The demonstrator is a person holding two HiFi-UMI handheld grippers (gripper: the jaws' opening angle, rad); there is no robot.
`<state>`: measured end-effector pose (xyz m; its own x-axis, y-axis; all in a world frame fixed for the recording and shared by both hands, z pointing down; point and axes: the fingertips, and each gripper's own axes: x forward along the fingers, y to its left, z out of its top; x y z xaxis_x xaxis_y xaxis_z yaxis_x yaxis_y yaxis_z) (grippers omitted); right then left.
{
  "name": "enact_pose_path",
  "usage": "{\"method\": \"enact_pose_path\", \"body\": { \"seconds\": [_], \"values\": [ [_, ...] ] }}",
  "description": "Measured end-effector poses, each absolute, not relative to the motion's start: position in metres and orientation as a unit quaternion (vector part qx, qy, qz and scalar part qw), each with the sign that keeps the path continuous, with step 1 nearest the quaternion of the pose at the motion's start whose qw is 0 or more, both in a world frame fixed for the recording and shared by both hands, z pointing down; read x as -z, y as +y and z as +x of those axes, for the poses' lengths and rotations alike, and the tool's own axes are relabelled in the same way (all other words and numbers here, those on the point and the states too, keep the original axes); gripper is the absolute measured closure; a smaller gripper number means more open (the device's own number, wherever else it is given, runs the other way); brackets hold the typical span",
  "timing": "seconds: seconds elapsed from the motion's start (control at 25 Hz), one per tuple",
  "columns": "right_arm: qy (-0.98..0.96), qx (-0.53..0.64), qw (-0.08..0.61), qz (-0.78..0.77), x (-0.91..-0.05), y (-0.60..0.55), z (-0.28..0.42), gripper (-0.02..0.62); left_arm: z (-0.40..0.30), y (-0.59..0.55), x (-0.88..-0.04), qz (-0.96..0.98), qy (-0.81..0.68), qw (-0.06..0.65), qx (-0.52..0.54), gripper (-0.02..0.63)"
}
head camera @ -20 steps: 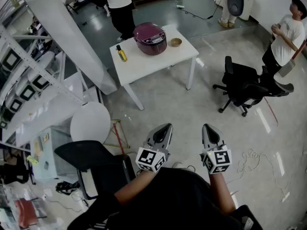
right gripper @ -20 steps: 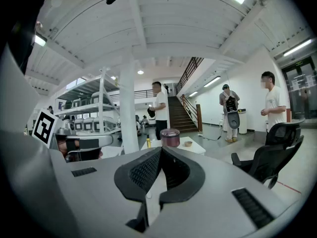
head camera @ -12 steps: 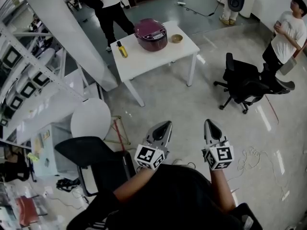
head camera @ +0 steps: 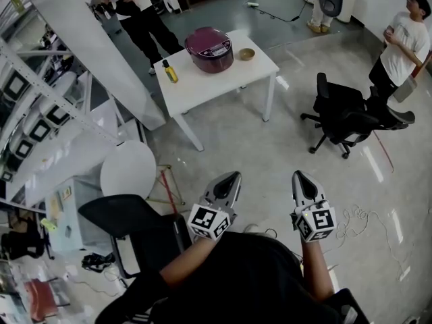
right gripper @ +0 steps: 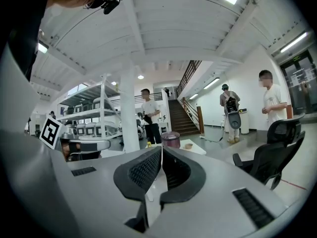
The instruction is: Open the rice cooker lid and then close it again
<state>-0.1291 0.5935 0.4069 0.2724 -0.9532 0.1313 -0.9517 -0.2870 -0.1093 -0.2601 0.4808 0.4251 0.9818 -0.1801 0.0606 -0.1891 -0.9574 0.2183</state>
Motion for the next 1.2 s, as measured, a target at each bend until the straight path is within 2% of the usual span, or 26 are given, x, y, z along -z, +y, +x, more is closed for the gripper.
{"method": "enact_pose_path", "body": {
  "seconds": [0.2,0.24,0.28,0.32,0.48,0.68,1.2],
  "values": [
    [0.594,0.097,0.001,-0.799,-0.418,0.605,-0.126,0.594,-0.263,0.488,-0.437,0.989,-0.083,0.122,-0.033,0.586],
    [0.593,0.099,0.004,-0.799,-0.419,0.607,-0.124,0.563,-0.264,0.488,-0.437,0.989,-0.084,0.121,-0.03,0.557],
    [0.592,0.1,0.007,-0.799,-0.419,0.608,-0.123,0.495,-0.265,0.488,-0.436,0.989,-0.084,0.121,-0.026,0.526],
    [0.593,0.101,0.009,-0.799,-0.42,0.609,-0.122,0.455,-0.266,0.489,-0.436,0.989,-0.083,0.122,-0.022,0.502],
    [0.594,0.105,0.001,-0.798,-0.425,0.617,-0.116,0.386,-0.269,0.493,-0.435,0.988,-0.079,0.13,-0.017,0.477],
    [0.597,0.115,0.009,-0.794,-0.436,0.625,-0.117,0.38,-0.272,0.504,-0.439,0.99,-0.08,0.109,-0.034,0.411],
    [0.588,0.148,0.006,-0.795,-0.46,0.613,-0.101,0.38,-0.242,0.487,-0.452,0.989,-0.076,0.124,-0.037,0.408]
  ]
}}
